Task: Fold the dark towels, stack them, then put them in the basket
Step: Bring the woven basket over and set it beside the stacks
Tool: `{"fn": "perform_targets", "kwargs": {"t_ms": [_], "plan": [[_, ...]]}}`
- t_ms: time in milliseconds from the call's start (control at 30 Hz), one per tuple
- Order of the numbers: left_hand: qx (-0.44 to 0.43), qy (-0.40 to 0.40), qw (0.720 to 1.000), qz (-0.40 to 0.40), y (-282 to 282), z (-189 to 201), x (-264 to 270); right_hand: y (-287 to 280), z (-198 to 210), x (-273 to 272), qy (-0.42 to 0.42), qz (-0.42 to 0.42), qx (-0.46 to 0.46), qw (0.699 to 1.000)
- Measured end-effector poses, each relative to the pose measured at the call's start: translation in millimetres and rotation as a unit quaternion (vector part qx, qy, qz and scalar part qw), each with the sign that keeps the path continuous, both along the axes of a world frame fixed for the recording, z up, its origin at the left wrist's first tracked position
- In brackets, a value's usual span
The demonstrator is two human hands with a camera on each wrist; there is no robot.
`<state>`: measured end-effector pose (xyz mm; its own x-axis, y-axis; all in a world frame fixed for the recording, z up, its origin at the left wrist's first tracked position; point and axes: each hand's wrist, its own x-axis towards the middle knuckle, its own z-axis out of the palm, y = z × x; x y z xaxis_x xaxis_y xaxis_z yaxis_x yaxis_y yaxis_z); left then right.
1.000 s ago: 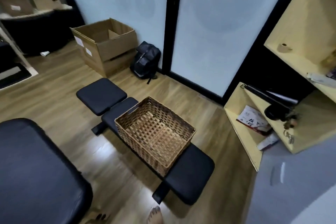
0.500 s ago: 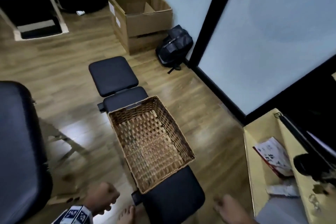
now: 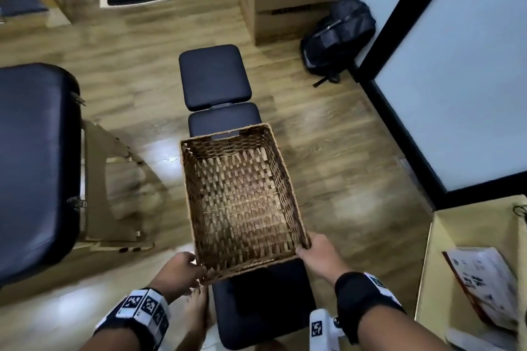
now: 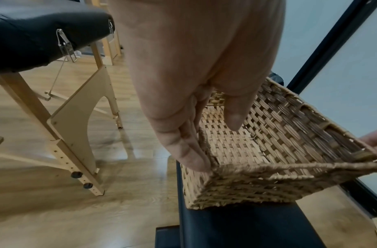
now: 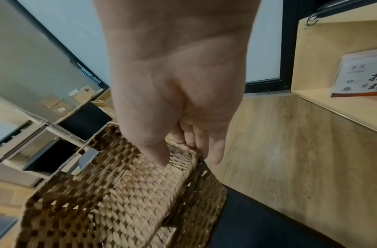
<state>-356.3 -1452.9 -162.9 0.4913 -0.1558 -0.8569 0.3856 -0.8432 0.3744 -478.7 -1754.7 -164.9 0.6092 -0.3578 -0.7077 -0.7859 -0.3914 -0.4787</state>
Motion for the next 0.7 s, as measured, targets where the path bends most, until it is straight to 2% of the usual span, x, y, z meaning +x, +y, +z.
{"fn": "perform_targets", "kwargs": {"t_ms": [267, 367, 500, 700], "plan": [[-0.002, -0.011, 1.0, 0.003, 10, 5, 10, 22, -11, 0, 0.02, -0.092, 0.012, 0.996], [-0.03, -0.049, 0.998, 0.036, 19, 13, 28, 40, 20, 15, 0.006, -0.112, 0.024, 0.993], [-0.081, -0.078, 0.994, 0.02, 37, 41, 61, 68, 59, 33, 0.0, -0.135, 0.045, 0.99], [-0.184, -0.162, 0.969, -0.034, 94, 96, 111, 130, 114, 49, -0.09, -0.161, -0.028, 0.982]]}}
